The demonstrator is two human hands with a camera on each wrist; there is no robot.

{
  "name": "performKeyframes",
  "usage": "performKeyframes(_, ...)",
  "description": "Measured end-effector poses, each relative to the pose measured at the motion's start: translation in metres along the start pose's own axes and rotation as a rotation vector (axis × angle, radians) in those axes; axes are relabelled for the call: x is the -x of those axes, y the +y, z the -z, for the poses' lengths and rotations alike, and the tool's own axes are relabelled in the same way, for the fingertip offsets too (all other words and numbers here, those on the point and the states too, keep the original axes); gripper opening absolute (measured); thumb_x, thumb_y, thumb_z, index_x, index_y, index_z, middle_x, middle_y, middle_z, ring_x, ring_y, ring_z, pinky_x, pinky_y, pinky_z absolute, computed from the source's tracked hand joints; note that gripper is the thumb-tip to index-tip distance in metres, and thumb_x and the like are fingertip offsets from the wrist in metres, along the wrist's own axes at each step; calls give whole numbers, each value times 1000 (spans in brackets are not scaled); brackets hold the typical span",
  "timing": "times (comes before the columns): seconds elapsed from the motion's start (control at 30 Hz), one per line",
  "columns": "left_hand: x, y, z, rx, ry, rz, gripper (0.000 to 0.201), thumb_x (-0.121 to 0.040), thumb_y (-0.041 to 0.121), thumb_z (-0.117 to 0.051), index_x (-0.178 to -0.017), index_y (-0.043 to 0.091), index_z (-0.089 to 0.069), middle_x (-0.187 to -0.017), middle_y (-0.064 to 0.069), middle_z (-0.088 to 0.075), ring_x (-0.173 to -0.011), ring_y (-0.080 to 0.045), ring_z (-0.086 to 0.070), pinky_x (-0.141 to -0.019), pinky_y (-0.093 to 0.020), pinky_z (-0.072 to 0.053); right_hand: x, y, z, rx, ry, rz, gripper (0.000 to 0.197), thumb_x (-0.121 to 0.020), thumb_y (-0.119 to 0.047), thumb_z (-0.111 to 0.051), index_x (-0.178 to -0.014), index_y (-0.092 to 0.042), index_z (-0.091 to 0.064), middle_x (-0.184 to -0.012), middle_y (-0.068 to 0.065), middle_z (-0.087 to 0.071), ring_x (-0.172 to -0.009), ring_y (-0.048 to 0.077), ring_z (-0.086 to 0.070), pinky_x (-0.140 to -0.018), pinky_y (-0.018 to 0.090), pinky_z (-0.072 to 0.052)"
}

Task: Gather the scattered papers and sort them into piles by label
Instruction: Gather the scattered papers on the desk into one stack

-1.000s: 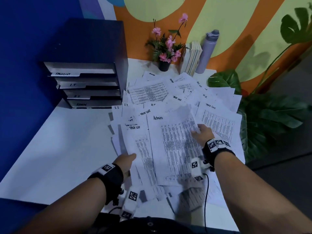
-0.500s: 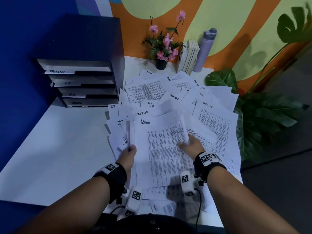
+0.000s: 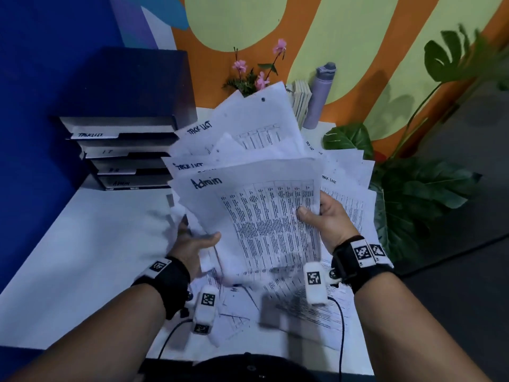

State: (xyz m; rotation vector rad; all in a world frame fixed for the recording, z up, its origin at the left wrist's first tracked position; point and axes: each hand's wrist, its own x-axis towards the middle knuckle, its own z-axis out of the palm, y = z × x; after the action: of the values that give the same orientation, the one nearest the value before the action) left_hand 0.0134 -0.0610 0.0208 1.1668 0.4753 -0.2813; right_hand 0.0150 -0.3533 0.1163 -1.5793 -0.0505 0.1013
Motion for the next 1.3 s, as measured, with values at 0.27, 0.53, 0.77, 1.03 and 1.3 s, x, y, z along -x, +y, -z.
performKeyframes(0.27, 8, 72, -11, -72, -193, -150, 76, -53, 20, -93, -118, -1, -60, -104, -8, -71, -92, -18, -70, -72, -27, -56, -4, -22, -1, -190, 19, 125, 47, -60, -40, -89, -100, -21, -74, -102, 1, -73, -94, 20, -66, -82, 31, -54)
performKeyframes(0.53, 25, 87, -24, -166, -157, -337, 66, -64, 7, -83, -124, -2, -57, -117, -14, -67, -107, -25, -64, -90, -35, -53, -6, -19, -4, -189, 57, 111, 61, -63, -42, -88, -115, -20, -65, -113, 9, -70, -108, 28, -63, -94, 42, -52)
performKeyframes(0.77, 42, 73, -17, -256, -134, -336, 76, -51, 17, -93, -120, 12, -61, -114, -4, -70, -108, -21, -66, -92, -36, -50, 8, 0, 3, -121, 62, -28, 57, -70, -14, -80, -122, -13, -57, -118, 5, -69, -113, 24, -63, -91, 39, -50)
performKeyframes(1.03, 47, 66, -33, -202, -261, -423, 67, -66, -29, -65, -107, 23, -59, -112, -1, -62, -95, -13, -63, -70, -26, -56, 8, -1, 1, -111, 83, -67, 70, -65, 14, -72, -123, -20, -56, -116, 13, -58, -107, 23, -56, -85, 46, -51)
performKeyframes(1.3, 41, 58, -54, -91, -62, -395, 50, -66, 2, -67, -116, 9, -61, -110, -9, -67, -106, -27, -61, -95, -35, -50, 9, 0, -30, -129, 222, -100, 50, -73, 18, -64, -107, -18, -64, -97, -3, -73, -95, 12, -68, -82, 34, -53)
